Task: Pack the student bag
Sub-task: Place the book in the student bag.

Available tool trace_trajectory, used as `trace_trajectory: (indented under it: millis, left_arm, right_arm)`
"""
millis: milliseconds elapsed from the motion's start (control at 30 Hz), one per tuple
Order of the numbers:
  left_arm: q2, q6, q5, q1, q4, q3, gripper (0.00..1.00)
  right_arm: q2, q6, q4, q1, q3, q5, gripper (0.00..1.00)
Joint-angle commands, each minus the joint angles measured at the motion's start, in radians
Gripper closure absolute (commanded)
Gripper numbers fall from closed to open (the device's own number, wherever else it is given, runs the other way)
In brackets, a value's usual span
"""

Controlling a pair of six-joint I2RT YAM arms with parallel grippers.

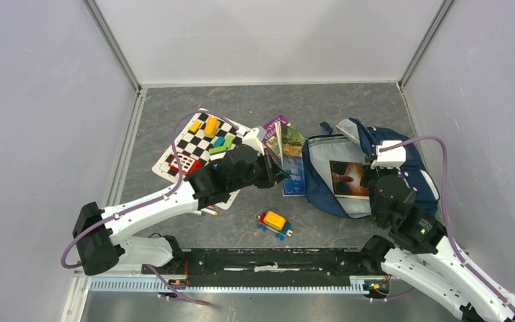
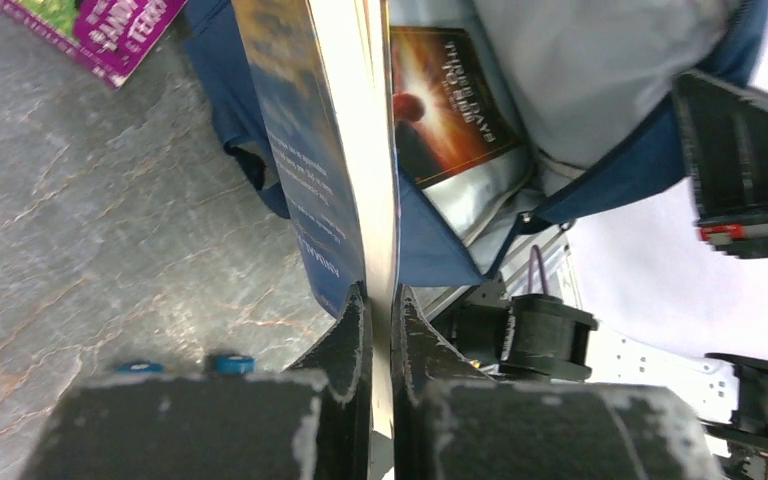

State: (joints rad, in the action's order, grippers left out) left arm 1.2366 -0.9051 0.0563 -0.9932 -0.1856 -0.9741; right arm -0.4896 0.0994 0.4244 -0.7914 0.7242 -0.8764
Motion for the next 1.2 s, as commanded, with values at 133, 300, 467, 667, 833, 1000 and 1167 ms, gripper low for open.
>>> trace_trajectory:
  millis: [133, 300, 467, 667, 833, 1000, 1167]
  left_arm:
    - [-0.067, -0.041, 0.072, -0.059, 0.122, -0.114, 0.98]
    - [-0.073, -0.055, 0.089, -0.070, 0.157, -0.120, 0.98]
    - [-0.020, -0.116, 0.064, -0.071, 0.240, -0.081, 0.98]
    - [0.088, -0.227, -0.001, -0.079, 0.369, -0.008, 0.98]
    - [0.134, -0.269, 0.004, -0.081, 0.397, 0.052, 0.98]
    - [0.229, -0.320, -0.032, -0.094, 0.442, 0.072, 0.98]
    - [0.339, -0.309, -0.051, -0.115, 0.449, -0.006, 0.98]
  right_arm:
    - [0.013, 0.011, -0.108, -0.004, 0.060, -0.016, 1.00]
    - [0.002, 0.012, -0.114, -0.004, 0.063, -0.015, 1.00]
    - [-0.004, 0.012, -0.125, -0.003, 0.063, -0.013, 1.00]
    - [-0.015, 0.008, -0.131, -0.004, 0.073, -0.009, 1.00]
    - [-0.014, 0.008, -0.136, -0.003, 0.069, -0.007, 1.00]
    - [-0.020, 0.008, -0.147, -0.003, 0.062, -0.002, 1.00]
    - [-0.028, 0.000, -0.148, -0.004, 0.064, 0.004, 1.00]
